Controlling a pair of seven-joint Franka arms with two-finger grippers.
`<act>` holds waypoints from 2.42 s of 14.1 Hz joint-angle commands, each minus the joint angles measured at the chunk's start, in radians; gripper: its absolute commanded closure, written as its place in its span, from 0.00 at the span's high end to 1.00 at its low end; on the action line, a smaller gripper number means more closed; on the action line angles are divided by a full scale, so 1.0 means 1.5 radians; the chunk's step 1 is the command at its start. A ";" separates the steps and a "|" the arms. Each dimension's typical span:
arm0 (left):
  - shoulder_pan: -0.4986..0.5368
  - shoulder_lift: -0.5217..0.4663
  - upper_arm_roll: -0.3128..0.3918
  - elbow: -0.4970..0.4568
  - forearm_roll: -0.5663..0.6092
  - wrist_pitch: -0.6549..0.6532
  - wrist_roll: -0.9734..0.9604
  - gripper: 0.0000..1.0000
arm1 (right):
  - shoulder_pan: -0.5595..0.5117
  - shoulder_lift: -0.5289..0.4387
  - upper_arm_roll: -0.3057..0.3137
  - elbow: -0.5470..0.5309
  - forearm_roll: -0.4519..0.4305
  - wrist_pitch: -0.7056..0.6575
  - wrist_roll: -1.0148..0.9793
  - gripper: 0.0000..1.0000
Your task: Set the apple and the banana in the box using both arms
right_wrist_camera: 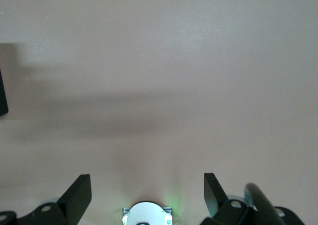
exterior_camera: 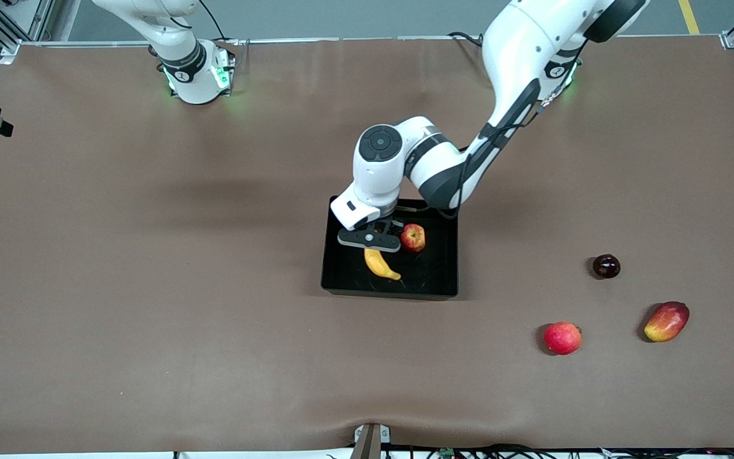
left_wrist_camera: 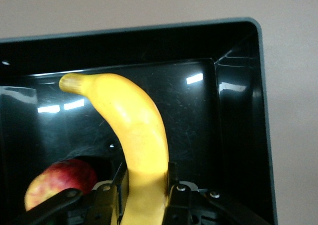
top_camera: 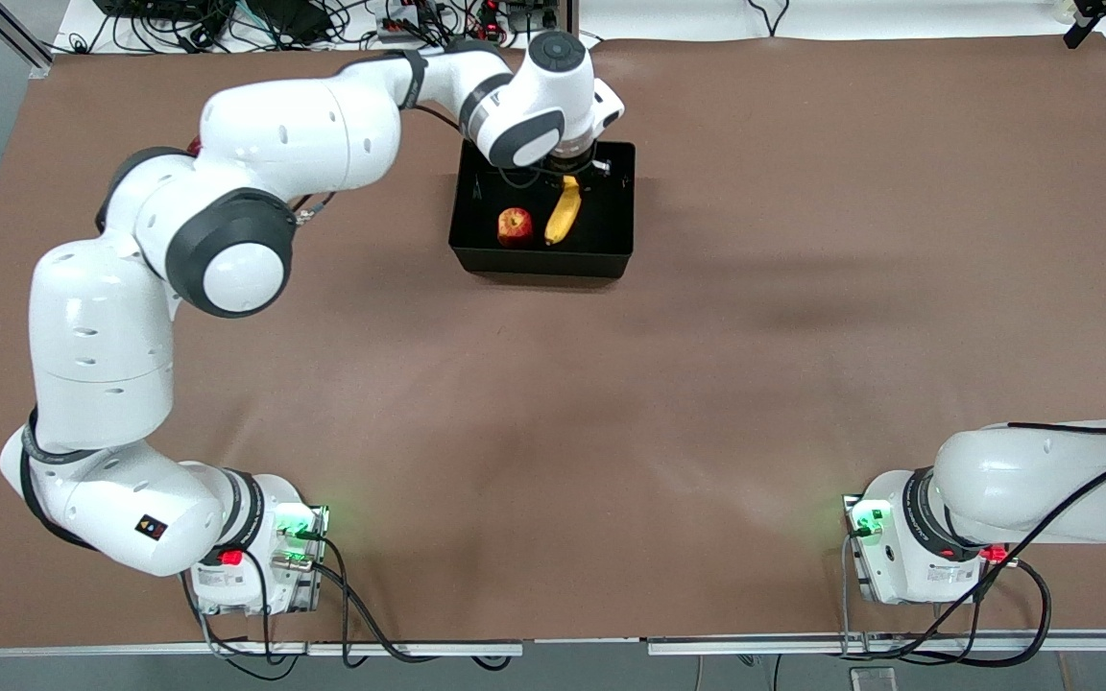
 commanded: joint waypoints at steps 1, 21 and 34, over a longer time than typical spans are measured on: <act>-0.015 0.040 0.008 0.017 0.016 0.036 -0.011 0.00 | -0.022 0.007 0.010 0.009 0.016 -0.002 -0.007 1.00; 0.064 -0.108 0.058 0.017 -0.041 -0.064 0.120 1.00 | -0.086 0.043 0.010 0.016 0.071 0.001 -0.008 1.00; 0.290 -0.339 0.061 0.016 -0.093 -0.280 0.213 1.00 | -0.081 0.080 0.011 0.073 0.072 -0.002 -0.009 1.00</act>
